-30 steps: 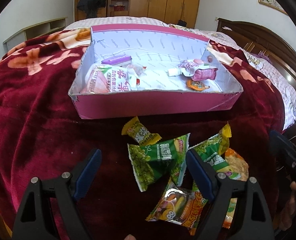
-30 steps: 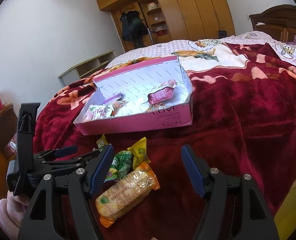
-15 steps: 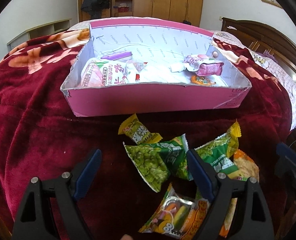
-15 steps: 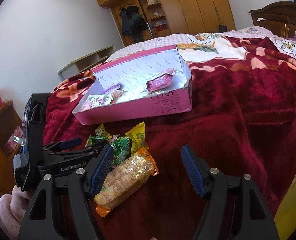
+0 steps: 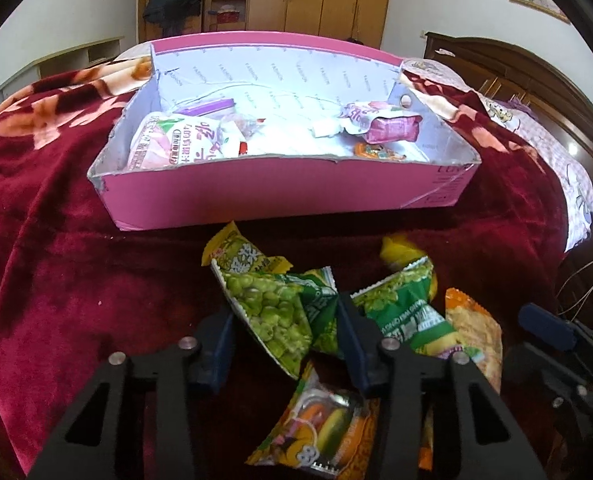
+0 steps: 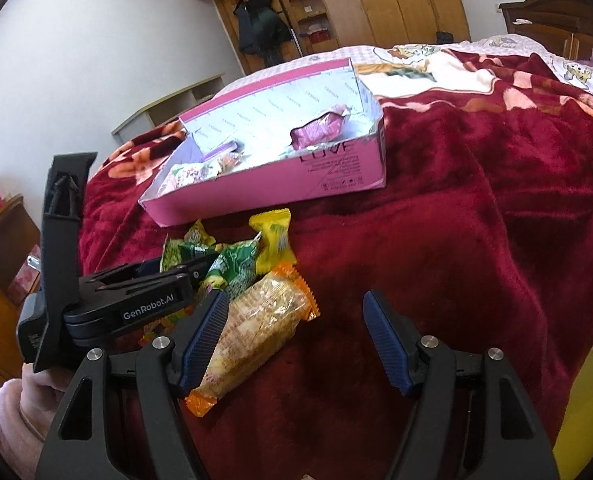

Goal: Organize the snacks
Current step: 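Move both tools back to the snack pile toward the green pea bag, then grasp the green pea bag with the left tool while the right tool grasps the bread roll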

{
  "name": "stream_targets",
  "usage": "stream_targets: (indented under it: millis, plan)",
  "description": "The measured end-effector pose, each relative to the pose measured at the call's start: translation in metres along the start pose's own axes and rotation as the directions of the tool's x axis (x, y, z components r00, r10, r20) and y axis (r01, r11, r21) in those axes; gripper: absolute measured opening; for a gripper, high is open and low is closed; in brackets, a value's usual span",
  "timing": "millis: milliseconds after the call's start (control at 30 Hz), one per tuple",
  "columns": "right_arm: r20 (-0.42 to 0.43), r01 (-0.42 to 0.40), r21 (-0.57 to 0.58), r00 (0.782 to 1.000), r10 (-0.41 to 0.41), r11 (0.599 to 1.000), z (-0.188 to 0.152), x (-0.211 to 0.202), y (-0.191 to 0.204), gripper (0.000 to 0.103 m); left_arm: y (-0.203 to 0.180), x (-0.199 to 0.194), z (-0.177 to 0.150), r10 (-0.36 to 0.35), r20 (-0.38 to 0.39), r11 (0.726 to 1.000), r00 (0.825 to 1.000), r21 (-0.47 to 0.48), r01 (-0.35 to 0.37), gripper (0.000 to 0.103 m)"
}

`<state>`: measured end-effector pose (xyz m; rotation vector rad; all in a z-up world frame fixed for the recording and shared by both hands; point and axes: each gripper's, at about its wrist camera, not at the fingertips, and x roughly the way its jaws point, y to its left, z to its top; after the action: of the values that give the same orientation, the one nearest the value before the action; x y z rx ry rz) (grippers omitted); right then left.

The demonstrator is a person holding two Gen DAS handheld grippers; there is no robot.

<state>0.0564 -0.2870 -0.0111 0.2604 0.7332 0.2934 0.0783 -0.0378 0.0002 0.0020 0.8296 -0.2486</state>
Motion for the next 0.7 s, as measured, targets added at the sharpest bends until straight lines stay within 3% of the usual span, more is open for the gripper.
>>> stream_targets:
  millis: [433,700]
  plan:
    - [-0.065,-0.01,-0.03,0.998,0.008,0.999,-0.009,0.016,0.023,0.072,0.06,-0.026,-0.009,0.04,0.052,0.987,0.998,-0.157,-0.031,0.048]
    - [-0.074,0.017,-0.051,0.997,-0.021,0.999,-0.012,0.022,0.035,0.072,0.066,-0.022,-0.018,0.025,0.056,0.985,0.998,-0.169,-0.015,0.048]
